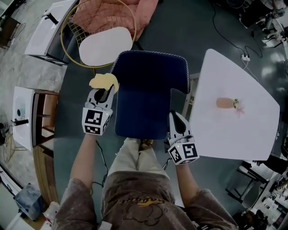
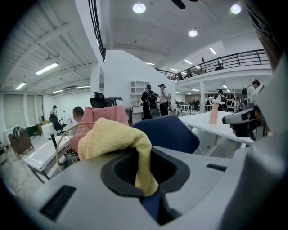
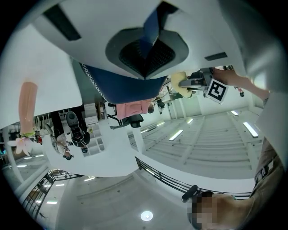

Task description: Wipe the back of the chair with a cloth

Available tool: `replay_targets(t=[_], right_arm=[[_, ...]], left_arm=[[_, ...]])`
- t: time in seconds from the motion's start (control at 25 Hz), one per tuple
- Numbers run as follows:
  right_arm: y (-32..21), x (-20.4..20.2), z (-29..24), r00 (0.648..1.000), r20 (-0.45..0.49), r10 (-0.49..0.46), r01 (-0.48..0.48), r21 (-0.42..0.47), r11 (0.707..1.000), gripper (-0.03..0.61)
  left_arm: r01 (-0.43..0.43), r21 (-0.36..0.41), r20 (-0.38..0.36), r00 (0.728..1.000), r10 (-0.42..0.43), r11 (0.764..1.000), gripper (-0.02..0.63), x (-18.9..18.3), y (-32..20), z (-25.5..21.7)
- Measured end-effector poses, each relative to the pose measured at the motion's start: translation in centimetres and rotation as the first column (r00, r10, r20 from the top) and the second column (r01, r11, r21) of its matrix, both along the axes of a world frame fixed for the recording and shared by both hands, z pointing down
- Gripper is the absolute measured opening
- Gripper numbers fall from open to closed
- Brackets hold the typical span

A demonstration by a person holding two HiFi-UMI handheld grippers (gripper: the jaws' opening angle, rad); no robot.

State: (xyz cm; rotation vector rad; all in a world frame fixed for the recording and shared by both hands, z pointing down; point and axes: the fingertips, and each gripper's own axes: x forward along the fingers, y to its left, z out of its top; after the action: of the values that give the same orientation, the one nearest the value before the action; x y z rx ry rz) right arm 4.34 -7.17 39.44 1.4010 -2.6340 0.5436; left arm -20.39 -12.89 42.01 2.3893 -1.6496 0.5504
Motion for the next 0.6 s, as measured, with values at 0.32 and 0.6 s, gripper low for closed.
replay_targets(t=[0.32, 0.6], right_arm=[[-0.7, 0.1, 1.1, 1.0, -0.004, 0.015, -0.015, -0.02, 1.0, 0.026], [-1.6, 0.2, 2.1, 0.998, 0.018, 0.067, -0.066, -0.04, 0.997, 0.026]], left_arm=[[0.003, -0.04, 0.055, 0.998, -0.001, 0.999, 0.052, -1.5, -3.6, 3.3], [-0.023, -0.094, 0.056, 0.998, 0.028, 0.995, 0.053, -0.8, -6.4, 5.7]])
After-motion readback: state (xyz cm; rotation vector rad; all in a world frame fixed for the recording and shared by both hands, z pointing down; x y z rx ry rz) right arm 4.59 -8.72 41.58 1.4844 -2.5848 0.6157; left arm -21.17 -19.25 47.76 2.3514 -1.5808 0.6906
